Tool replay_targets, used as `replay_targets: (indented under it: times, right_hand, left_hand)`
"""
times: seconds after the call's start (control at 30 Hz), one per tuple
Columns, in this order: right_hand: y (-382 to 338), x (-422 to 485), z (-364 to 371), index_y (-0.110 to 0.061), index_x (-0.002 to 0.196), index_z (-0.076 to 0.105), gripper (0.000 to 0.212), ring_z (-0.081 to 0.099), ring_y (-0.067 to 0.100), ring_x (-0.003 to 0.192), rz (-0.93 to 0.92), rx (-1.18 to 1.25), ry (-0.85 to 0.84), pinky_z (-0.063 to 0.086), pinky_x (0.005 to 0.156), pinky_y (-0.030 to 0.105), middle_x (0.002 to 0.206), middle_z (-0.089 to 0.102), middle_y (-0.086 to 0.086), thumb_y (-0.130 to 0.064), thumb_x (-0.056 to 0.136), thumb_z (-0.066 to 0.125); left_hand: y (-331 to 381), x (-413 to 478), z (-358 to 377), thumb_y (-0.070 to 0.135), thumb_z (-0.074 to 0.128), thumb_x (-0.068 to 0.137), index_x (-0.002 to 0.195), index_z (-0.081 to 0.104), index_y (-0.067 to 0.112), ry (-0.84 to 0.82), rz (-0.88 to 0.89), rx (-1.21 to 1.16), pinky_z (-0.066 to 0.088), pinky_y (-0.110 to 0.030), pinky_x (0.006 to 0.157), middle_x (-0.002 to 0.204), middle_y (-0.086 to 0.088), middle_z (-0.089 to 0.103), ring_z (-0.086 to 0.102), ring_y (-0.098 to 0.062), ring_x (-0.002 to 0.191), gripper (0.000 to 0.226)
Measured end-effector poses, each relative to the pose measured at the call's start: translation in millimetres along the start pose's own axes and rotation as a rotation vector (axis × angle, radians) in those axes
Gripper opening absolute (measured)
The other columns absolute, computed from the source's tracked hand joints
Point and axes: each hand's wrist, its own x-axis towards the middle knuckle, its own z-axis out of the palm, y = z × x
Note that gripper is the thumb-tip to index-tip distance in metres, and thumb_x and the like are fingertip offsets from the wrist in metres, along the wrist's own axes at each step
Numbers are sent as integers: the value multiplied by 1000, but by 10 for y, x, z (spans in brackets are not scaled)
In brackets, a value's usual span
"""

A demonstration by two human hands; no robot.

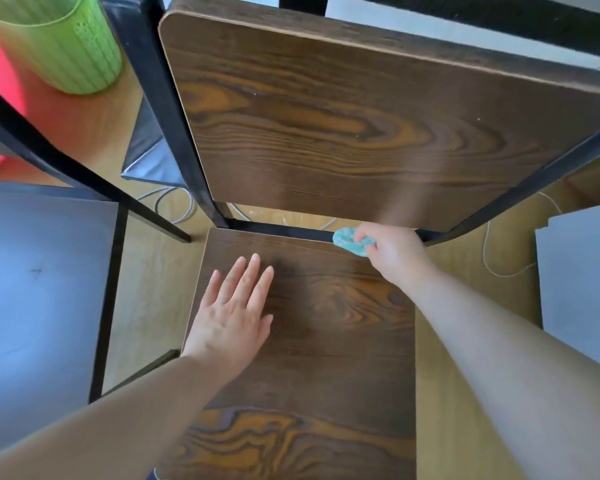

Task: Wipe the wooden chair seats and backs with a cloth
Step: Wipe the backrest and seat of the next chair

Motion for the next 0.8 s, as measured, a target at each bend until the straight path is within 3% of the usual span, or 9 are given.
replay_targets:
  times: [0.1,0.23,0.37,0.47,0.57,0.63,0.8]
  right_hand:
    - [10,77,-60,-39,121,58,35,49,24,85,73,-87,-90,33,68,25,112,59,5,-19,101,38]
    - [-14,166,-79,-44,123,54,37,53,27,95,100,-145,-160,36,70,26,122,55,4,-20,103,34]
    - [-61,239,-61,-40,130,51,40,57,30,95,117,-158,-197,42,69,29,118,60,9,-15,101,39]
    - [-88,284,-130,-32,142,46,44,53,28,92,174,-121,-272,36,71,27,119,62,8,-19,100,39]
    - [-83,241,-212,-36,132,52,34,48,22,86,178,-29,-298,33,60,27,107,56,2,-32,99,47]
    - [-51,207,-220,-42,126,53,30,48,19,87,190,43,-307,32,56,25,114,55,1,-42,96,55]
    - [-18,158,-131,-42,124,59,29,49,18,99,155,147,-221,37,69,26,129,56,2,-40,95,59]
  left_hand:
    - [37,54,-14,43,47,98,158,21,18,-14,20,2,21,-52,121,164,-8,15,11,-27,152,70]
    - [88,102,-22,46,31,103,158,0,22,-24,36,1,7,-50,124,165,-4,-6,-7,-25,153,68]
    - [127,121,-25,46,33,103,159,3,21,-20,35,-10,8,-50,124,166,-5,-4,-7,-25,153,68]
    - [144,114,-14,46,30,103,159,-2,22,-32,30,-15,5,-49,124,166,-4,-8,-10,-24,152,68]
    - [157,97,-1,47,26,104,158,-6,22,-51,30,-20,3,-49,124,165,-4,-12,-14,-23,152,68]
    - [163,79,6,46,29,103,158,-3,21,-46,32,-30,4,-49,124,166,-4,-9,-10,-24,152,68]
    - [160,52,28,46,28,103,159,-1,21,-45,41,-40,5,-49,124,166,-4,-8,-10,-23,153,68]
